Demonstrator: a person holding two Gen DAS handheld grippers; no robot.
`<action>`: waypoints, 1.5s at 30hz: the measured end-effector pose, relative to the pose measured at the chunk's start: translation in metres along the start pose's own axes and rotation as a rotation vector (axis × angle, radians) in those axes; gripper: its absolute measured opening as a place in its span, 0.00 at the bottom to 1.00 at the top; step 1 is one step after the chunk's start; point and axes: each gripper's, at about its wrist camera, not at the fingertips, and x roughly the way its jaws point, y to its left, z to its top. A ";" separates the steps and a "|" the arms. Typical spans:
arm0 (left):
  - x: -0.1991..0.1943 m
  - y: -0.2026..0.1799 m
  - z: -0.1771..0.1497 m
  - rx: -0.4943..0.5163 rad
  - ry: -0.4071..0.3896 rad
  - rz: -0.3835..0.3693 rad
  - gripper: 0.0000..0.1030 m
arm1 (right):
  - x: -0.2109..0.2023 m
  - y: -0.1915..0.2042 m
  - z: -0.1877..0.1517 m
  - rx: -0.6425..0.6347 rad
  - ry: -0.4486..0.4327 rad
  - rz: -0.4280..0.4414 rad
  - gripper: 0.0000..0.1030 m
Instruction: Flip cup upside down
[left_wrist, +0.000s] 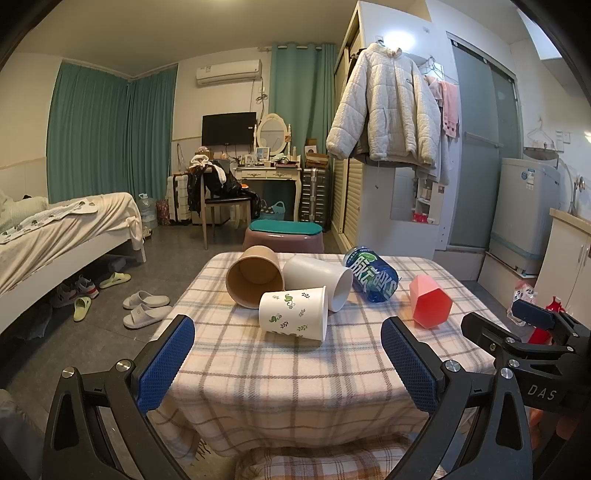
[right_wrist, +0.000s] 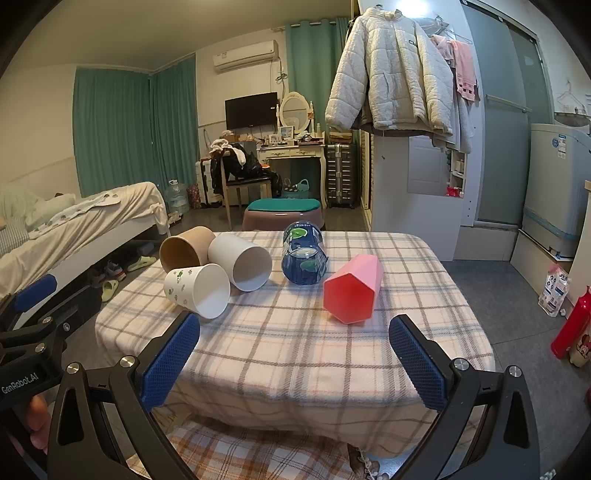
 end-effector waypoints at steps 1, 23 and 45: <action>0.000 0.000 -0.001 0.001 0.000 0.000 1.00 | 0.000 0.000 0.001 0.000 0.000 0.000 1.00; 0.009 -0.003 -0.009 0.002 0.004 0.002 1.00 | 0.001 0.001 -0.006 0.000 0.006 0.000 1.00; 0.011 -0.002 -0.013 0.001 0.008 0.004 1.00 | 0.005 0.007 -0.001 -0.015 0.009 0.008 1.00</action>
